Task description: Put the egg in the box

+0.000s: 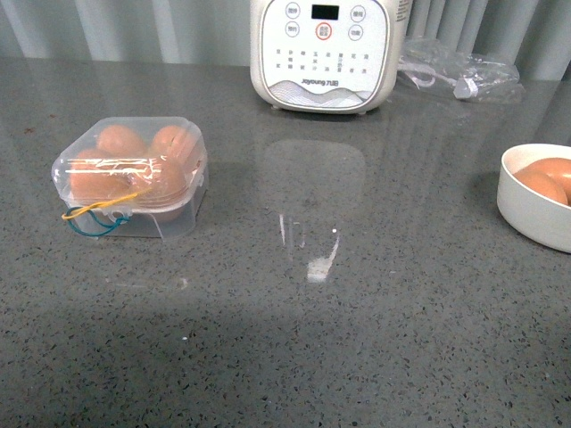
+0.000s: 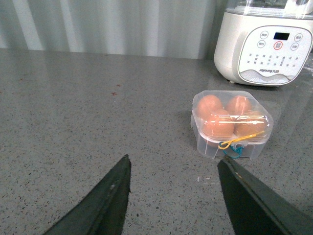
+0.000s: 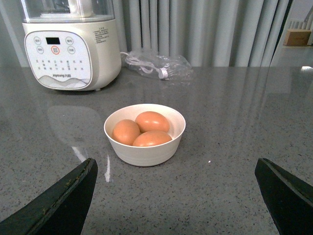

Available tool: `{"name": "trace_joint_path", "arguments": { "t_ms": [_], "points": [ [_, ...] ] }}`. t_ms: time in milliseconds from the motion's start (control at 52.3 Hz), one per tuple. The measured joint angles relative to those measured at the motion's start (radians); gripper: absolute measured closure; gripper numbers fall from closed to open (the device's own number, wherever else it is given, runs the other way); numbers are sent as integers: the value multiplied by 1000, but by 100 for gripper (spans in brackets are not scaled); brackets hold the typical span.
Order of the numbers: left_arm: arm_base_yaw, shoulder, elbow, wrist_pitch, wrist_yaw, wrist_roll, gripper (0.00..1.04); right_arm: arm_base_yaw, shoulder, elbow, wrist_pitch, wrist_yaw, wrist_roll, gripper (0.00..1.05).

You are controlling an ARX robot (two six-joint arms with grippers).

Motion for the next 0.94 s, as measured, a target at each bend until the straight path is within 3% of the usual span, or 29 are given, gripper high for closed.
{"name": "trace_joint_path", "arguments": {
  "t_ms": [77,210,938],
  "points": [
    [0,0,0,0,0,0,33,0,0,0,0,0,0,7],
    [0,0,0,0,0,0,6,0,0,0,0,0,0,7],
    [0,0,0,0,0,1,7,0,0,0,0,0,0,7]
  ]
}}
